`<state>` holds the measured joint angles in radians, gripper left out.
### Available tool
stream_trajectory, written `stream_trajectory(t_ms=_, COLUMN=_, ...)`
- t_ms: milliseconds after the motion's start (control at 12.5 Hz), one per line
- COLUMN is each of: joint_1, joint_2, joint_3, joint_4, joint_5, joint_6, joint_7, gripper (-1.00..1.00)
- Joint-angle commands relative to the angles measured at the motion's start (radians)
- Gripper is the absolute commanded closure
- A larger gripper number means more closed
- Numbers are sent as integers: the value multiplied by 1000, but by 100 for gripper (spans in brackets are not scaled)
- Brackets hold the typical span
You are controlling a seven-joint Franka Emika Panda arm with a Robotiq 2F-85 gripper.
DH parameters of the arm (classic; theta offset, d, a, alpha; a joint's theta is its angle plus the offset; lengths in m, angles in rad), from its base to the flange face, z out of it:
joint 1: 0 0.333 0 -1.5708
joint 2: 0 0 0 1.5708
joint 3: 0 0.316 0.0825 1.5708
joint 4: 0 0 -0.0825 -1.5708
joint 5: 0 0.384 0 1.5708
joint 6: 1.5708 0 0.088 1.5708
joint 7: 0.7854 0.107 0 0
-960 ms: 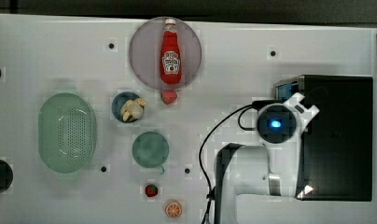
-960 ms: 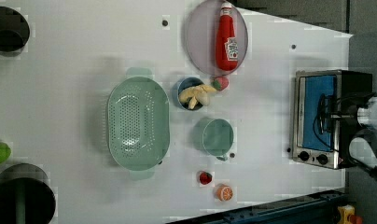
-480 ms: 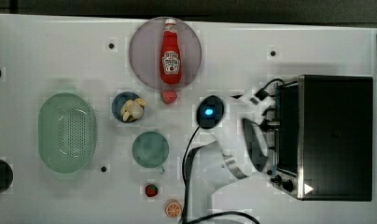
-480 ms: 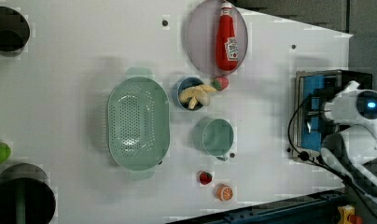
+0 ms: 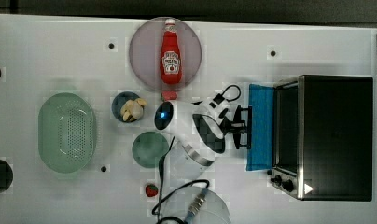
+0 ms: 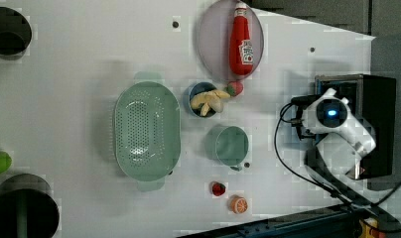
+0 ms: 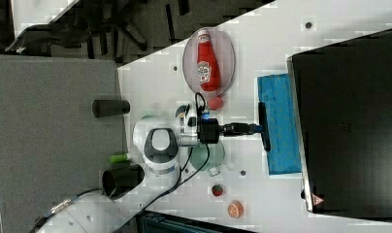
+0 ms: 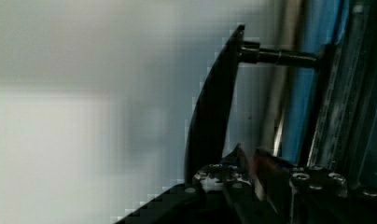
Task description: Flap open oven.
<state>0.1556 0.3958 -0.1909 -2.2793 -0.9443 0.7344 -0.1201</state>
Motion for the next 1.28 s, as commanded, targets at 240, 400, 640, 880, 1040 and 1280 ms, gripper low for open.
stream_trajectory(t_ms=240, joint_1=60, joint_2=123, joint_3=5, joint_4=70, joint_5=-26, joint_6=-26, joint_7=145, gripper=65)
stream_trajectory(t_ms=400, joint_1=63, joint_2=168, joint_3=4, joint_4=91, joint_5=-26, joint_6=-22, joint_7=171, gripper=65)
stream_trajectory(t_ms=640, joint_1=63, joint_2=188, joint_3=2, joint_4=98, joint_5=-24, joint_6=12, joint_7=176, gripper=65)
stream_trajectory(t_ms=880, joint_1=63, joint_2=152, joint_3=1, joint_4=112, joint_5=11, joint_6=72, joint_7=179, gripper=65)
stream_trajectory(t_ms=1040, joint_1=61, joint_2=72, joint_3=1, joint_4=110, joint_5=186, joint_6=105, joint_7=179, gripper=65)
stream_trajectory(t_ms=1280, joint_1=55, joint_2=-98, joint_3=-3, joint_4=115, joint_5=549, joint_6=49, joint_7=179, gripper=65)
